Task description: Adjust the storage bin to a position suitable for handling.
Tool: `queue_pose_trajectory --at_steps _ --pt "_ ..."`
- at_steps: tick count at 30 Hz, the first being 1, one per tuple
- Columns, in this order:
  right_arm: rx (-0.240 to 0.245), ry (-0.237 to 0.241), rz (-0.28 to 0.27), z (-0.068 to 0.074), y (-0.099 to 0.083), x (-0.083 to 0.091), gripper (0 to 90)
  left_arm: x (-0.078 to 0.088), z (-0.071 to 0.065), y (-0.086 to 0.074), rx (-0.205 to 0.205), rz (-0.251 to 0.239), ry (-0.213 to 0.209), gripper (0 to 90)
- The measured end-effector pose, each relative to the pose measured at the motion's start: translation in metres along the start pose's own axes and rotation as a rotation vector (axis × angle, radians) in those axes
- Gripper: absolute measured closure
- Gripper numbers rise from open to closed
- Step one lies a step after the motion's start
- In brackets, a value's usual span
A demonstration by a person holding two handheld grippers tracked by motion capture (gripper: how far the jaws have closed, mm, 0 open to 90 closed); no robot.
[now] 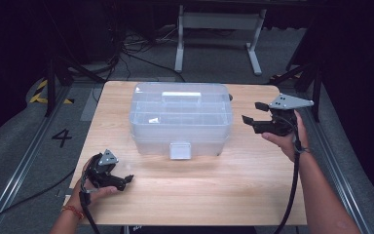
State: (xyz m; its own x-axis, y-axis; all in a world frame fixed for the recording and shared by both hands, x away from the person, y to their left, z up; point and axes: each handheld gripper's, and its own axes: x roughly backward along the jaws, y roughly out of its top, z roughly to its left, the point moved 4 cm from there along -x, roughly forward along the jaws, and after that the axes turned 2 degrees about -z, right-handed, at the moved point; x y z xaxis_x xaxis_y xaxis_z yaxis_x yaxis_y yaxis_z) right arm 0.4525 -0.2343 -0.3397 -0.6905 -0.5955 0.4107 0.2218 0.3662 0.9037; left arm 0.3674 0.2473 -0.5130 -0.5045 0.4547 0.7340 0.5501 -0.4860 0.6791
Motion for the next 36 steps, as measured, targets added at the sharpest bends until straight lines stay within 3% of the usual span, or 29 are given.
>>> queue_pose_trajectory --at_steps 13,36 --pt "0.043 0.045 0.000 0.018 0.024 -0.025 32.8 0.000 0.000 0.000 -0.004 0.002 0.001 0.5" --pt "0.055 0.085 0.008 0.033 0.046 -0.055 33.5 0.000 -0.001 0.000 0.007 0.002 -0.001 0.5"
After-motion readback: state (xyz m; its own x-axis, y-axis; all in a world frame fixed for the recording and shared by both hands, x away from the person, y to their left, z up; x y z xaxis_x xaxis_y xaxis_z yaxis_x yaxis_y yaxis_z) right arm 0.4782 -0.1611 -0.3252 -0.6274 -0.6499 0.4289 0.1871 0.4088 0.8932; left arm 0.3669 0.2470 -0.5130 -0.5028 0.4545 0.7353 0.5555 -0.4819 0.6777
